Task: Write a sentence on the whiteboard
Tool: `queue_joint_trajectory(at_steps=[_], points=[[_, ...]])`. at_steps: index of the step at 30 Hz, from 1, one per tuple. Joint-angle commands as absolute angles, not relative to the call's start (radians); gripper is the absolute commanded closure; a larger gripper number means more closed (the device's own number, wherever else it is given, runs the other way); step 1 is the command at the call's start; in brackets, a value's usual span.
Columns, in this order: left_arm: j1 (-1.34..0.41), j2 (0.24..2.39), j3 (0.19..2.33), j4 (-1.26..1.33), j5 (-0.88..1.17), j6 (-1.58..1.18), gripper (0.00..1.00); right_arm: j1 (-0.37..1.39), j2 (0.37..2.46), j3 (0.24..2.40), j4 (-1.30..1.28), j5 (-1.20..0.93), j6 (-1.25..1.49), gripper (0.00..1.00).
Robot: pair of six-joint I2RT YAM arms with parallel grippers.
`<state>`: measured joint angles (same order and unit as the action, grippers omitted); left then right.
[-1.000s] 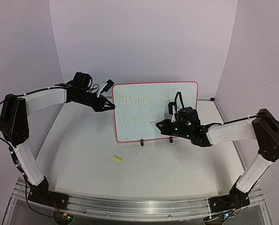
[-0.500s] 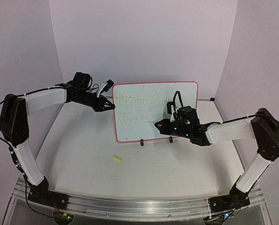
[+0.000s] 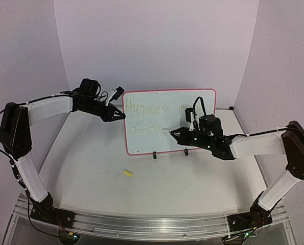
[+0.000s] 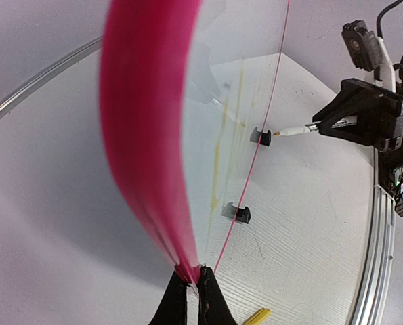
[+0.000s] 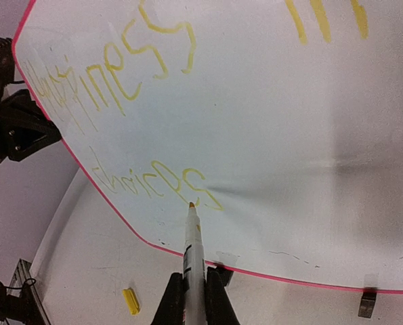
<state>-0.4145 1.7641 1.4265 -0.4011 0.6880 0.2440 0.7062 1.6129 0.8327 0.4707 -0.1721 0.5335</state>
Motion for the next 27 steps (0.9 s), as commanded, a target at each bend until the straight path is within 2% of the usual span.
queue_joint_trajectory(at_steps=[1, 27], points=[[-0.426, 1.712, 1.436, -0.391, 0.703, 0.272, 1.0, 0.702, 1.51, 0.802, 0.516, -0.127, 0.512, 1.0], [-0.426, 1.712, 1.434, -0.391, 0.7, 0.272, 1.0, 0.702, 1.625, 0.857, 0.449, -0.066, 0.506, 1.0]])
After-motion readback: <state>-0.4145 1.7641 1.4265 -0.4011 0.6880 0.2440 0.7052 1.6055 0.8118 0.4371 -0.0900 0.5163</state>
